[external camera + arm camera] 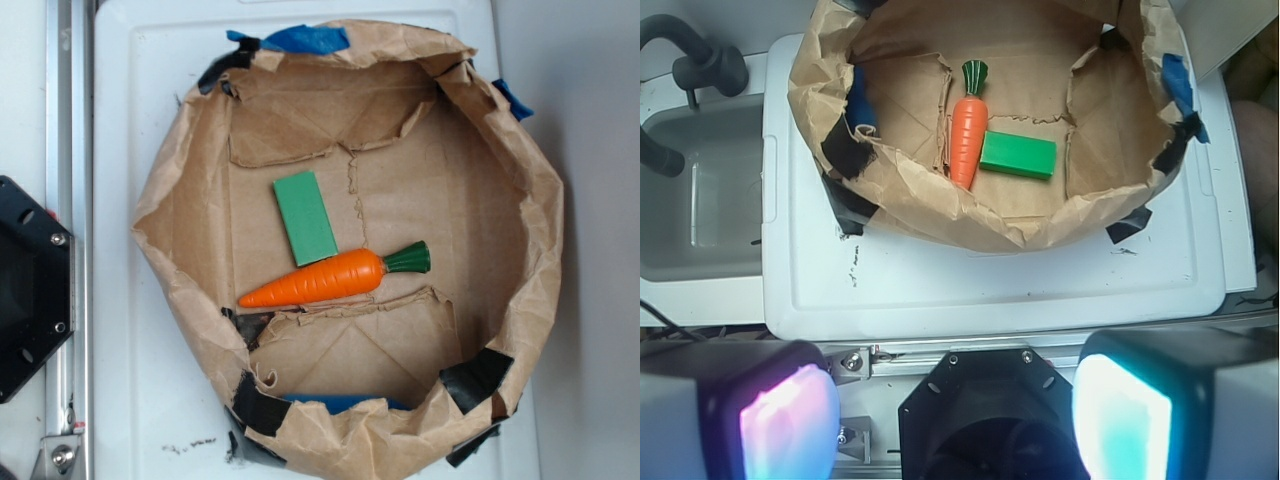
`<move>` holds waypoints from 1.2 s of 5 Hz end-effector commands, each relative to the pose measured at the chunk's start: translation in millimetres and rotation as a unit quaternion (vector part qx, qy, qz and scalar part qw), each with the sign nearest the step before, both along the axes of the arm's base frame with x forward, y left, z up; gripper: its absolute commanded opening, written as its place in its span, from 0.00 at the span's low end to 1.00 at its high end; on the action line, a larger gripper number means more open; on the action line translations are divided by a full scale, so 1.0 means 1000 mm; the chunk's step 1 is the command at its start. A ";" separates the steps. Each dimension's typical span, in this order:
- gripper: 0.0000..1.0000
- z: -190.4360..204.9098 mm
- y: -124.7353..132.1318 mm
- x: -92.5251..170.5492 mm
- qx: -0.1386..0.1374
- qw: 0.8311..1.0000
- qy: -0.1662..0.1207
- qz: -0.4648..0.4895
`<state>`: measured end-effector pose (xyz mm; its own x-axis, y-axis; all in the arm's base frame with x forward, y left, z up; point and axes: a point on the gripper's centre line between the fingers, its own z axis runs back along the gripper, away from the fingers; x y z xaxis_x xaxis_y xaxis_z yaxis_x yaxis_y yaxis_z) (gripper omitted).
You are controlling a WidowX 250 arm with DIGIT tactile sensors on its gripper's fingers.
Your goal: Grab the carrot.
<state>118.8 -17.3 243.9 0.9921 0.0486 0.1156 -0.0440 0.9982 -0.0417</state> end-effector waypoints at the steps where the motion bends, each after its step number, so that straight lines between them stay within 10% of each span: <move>1: 1.00 0.000 0.000 0.000 0.000 1.000 0.000 0.000; 5: 1.00 -0.049 0.012 0.121 -0.060 0.995 -0.008 -0.079; 6: 1.00 -0.044 0.017 0.128 -0.113 0.988 -0.027 -0.105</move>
<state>241.2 -2.5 186.3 0.9818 -0.1383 0.1302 0.1696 0.9470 -0.2727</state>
